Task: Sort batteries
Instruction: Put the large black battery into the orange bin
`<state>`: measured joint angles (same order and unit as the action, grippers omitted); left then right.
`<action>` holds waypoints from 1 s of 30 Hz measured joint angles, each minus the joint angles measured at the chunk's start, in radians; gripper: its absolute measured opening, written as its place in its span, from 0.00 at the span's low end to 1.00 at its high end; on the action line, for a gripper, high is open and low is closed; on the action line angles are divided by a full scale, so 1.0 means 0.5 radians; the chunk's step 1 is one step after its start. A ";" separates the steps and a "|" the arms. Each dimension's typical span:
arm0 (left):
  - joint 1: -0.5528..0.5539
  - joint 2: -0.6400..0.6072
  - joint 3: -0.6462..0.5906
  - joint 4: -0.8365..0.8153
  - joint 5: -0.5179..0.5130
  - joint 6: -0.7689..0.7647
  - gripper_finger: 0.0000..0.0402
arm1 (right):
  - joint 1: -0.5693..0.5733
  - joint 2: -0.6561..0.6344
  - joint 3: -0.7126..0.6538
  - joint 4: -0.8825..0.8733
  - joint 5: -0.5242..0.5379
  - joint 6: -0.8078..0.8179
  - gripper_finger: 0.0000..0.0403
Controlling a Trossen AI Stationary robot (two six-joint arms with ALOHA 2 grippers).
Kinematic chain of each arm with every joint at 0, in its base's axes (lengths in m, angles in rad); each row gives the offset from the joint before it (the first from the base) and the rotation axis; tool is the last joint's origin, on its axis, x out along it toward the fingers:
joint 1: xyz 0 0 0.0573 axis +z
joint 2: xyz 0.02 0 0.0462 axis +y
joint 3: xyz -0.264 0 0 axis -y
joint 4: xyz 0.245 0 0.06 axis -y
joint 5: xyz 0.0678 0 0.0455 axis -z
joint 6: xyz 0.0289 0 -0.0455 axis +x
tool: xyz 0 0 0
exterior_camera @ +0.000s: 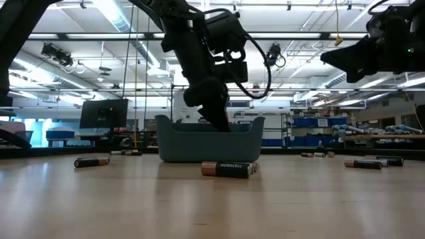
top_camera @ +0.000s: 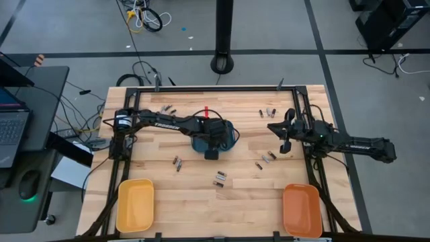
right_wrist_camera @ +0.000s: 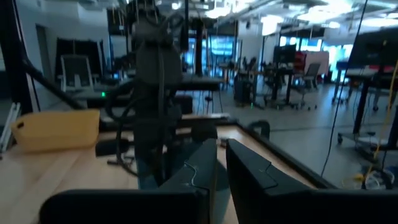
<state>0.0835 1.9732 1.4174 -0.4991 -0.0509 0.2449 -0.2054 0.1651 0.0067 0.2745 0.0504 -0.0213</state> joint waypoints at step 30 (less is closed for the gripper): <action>-0.051 -0.288 -0.367 0.992 0.350 0.010 0.02 | 0.001 0.146 0.001 0.223 -0.108 -0.015 0.02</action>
<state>0.0582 1.8290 1.2340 -0.0029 0.1240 0.2501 -0.2050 0.2380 0.0071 0.3860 -0.0035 -0.0287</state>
